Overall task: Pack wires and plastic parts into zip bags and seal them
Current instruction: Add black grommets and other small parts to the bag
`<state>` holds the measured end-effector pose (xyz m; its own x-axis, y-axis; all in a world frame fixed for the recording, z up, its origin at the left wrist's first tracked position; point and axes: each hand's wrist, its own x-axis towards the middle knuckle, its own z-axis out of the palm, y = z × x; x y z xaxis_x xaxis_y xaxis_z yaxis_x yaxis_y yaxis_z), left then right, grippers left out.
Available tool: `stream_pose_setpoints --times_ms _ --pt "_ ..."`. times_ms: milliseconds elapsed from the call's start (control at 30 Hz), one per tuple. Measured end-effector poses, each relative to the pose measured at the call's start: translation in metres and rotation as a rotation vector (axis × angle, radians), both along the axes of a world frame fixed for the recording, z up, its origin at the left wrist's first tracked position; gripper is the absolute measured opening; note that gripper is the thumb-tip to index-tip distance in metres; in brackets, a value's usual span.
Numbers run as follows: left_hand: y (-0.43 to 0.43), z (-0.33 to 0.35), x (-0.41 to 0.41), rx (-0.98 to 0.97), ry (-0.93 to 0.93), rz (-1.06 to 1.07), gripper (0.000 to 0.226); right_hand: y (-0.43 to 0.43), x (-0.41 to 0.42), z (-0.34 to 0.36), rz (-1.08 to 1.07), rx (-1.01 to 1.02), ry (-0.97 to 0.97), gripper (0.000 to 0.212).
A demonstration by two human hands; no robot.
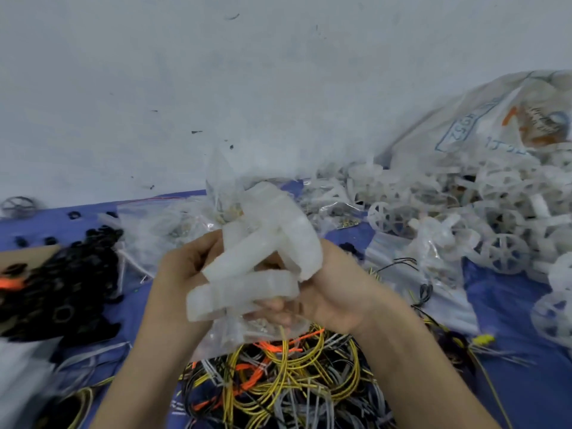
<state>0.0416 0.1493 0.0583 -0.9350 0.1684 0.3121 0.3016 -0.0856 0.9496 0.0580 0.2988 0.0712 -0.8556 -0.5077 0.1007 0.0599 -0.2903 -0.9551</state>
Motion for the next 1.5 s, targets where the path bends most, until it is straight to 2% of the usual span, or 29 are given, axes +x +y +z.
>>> stream_pose_setpoints --times_ms 133,233,267,333,367,500,567,633,800,867,967,1067,1133,1200,1333,1500 --pt "-0.01 0.006 -0.003 -0.034 -0.032 0.063 0.024 0.003 -0.009 -0.004 -0.157 0.132 0.023 0.027" --pt "-0.014 0.004 -0.009 -0.139 0.013 0.174 0.023 0.006 -0.018 -0.008 -0.355 0.357 0.096 0.044" --pt "-0.015 0.002 -0.01 -0.174 0.042 0.199 0.023 0.005 -0.016 -0.006 -0.389 0.431 0.135 0.04" --pt "-0.013 0.003 -0.008 -0.215 0.089 0.186 0.025 0.005 -0.013 -0.003 -0.426 0.558 0.208 0.018" --pt "-0.011 0.004 -0.005 -0.225 0.1 0.158 0.026 0.006 -0.011 -0.002 -0.443 0.628 0.24 0.016" --pt "-0.005 0.003 -0.005 -0.276 0.154 0.172 0.024 0.001 -0.009 -0.005 -0.391 0.963 0.315 0.031" --pt "-0.004 0.001 -0.006 -0.28 0.152 0.197 0.024 0.003 -0.008 -0.006 -0.367 1.075 0.334 0.031" --pt "-0.003 0.001 -0.004 -0.241 0.161 0.208 0.026 0.005 -0.007 -0.003 -0.4 1.054 0.276 0.024" --pt "0.004 0.005 0.004 -0.249 0.259 0.211 0.02 0.002 -0.01 -0.005 -0.495 1.145 0.323 0.013" --pt "0.01 0.006 0.007 -0.289 0.272 0.161 0.019 -0.001 -0.011 -0.008 -0.59 1.232 0.345 0.024" --pt "0.017 0.003 0.012 -0.347 0.281 0.065 0.034 -0.005 -0.011 -0.013 -0.724 1.335 0.406 0.04" --pt "0.021 0.0 0.013 -0.402 0.334 0.11 0.042 -0.006 -0.007 -0.014 -0.687 1.37 0.51 0.05" --pt "0.019 0.001 0.01 -0.368 0.349 0.233 0.041 -0.004 0.0 -0.008 -0.582 1.252 0.605 0.053" --pt "0.011 0.005 0.007 -0.264 0.354 0.355 0.04 -0.002 0.006 0.0 -0.576 1.171 0.709 0.051" --pt "0.003 0.007 0.004 -0.14 0.309 0.395 0.034 -0.007 0.003 -0.001 -0.714 1.27 0.937 0.046" --pt "0.009 0.005 0.006 -0.116 0.271 0.369 0.03 -0.01 -0.005 -0.004 -0.676 1.381 0.907 0.03"
